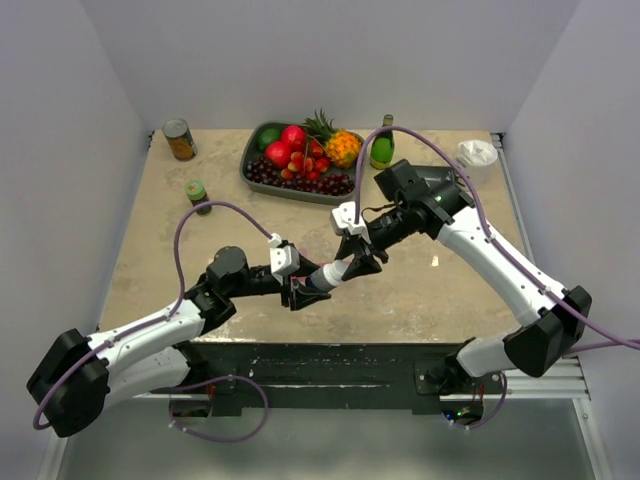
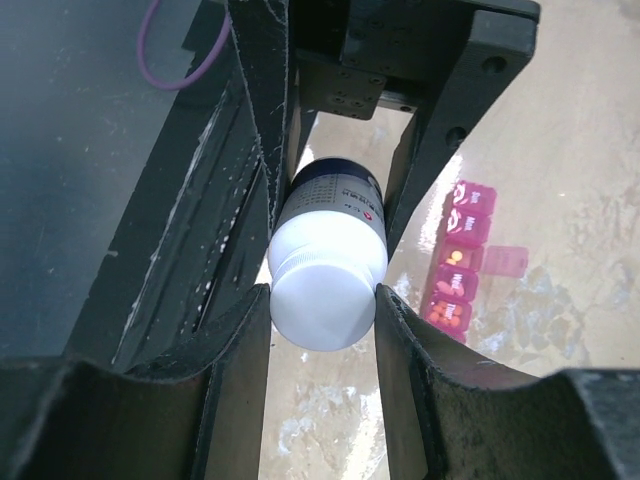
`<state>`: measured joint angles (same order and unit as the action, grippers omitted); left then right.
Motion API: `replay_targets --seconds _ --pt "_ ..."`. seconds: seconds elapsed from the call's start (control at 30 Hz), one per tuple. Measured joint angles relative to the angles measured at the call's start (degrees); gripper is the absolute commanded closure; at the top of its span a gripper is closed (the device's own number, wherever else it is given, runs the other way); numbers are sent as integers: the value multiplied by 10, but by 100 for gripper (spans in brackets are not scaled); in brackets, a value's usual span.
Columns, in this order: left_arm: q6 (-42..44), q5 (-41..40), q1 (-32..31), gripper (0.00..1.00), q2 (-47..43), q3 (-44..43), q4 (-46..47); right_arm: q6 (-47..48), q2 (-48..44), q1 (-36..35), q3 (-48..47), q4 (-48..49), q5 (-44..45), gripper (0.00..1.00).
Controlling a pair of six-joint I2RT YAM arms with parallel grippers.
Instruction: Sort the pills into containers
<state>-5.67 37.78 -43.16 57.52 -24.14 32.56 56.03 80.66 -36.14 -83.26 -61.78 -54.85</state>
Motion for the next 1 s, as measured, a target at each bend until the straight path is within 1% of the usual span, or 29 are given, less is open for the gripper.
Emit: replay_targets --seconds 0.1,0.2,0.37,0.53,0.83,0.87,0.9,1.0 --pt "3 13 0 100 1 -2 -22 22 14 -3 -5 -28 0 85" --pt "-2 16 0 100 2 -1 -18 12 12 -4 0 -22 -1 85" --pt "-33 -7 -2 100 -8 45 74 -48 -13 -6 38 44 -19 86" --pt "-57 -32 -3 100 3 63 142 -113 -14 -2 45 98 -42 87" --pt "-57 -86 -4 100 23 63 182 -216 -3 0 50 203 -62 92" --pt "-57 -91 -5 100 25 63 185 -226 -3 0 52 213 -60 97" --pt "-56 -99 -5 100 27 63 188 -238 -3 0 55 226 -57 99" --pt "-53 -123 -5 100 31 63 193 -280 -4 1 65 266 -43 100"
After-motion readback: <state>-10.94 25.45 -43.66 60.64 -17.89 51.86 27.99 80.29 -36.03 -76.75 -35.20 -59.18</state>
